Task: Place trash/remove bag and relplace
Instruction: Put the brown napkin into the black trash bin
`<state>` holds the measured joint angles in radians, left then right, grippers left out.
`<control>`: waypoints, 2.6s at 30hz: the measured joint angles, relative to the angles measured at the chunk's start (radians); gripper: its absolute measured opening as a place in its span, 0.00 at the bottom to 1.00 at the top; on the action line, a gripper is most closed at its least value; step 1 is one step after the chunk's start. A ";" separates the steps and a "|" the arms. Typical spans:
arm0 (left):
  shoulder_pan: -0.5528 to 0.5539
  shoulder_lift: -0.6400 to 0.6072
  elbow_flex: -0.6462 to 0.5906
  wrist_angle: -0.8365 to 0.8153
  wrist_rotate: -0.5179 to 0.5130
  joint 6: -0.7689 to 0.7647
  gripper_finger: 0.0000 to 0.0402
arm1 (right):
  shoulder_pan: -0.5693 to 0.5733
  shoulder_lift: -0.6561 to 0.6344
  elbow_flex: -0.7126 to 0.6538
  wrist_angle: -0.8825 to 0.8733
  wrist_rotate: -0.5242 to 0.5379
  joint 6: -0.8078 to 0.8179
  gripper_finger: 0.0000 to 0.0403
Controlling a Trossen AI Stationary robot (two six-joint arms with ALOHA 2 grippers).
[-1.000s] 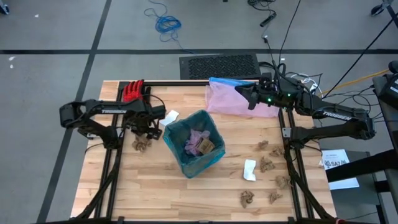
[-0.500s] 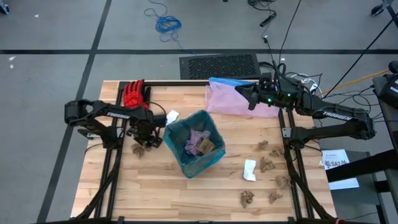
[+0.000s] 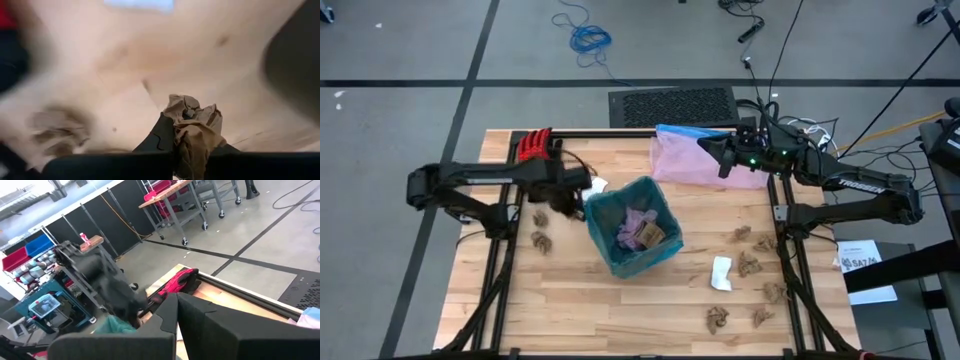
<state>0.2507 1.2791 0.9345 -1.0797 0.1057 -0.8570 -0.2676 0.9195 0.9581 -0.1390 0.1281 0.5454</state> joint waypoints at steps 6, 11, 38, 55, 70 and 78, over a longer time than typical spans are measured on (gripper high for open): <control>0.026 -0.086 0.226 -0.158 -0.161 0.003 0.02 | 0.000 0.000 0.000 0.001 0.002 -0.016 0.00; 0.050 -0.120 0.325 -0.229 -0.204 0.048 0.02 | 0.000 0.000 0.000 0.001 0.002 -0.036 0.00; -0.044 0.070 0.548 0.253 0.248 0.570 0.14 | 0.000 0.000 0.000 0.000 0.001 -0.038 0.00; -0.009 0.108 0.606 0.265 0.357 0.611 0.41 | 0.000 0.000 0.000 0.000 0.001 -0.037 0.00; -0.004 0.102 0.701 -0.501 0.006 0.161 0.30 | 0.000 0.000 0.000 -0.001 0.000 -0.046 0.00; -0.017 0.073 0.469 -0.492 -0.050 -0.081 0.18 | -0.001 0.000 0.000 -0.002 0.000 -0.069 0.00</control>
<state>0.2340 1.3525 1.4033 -1.5719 0.0557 -0.9381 -0.2687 0.9195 0.9581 -0.1413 0.1284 0.4766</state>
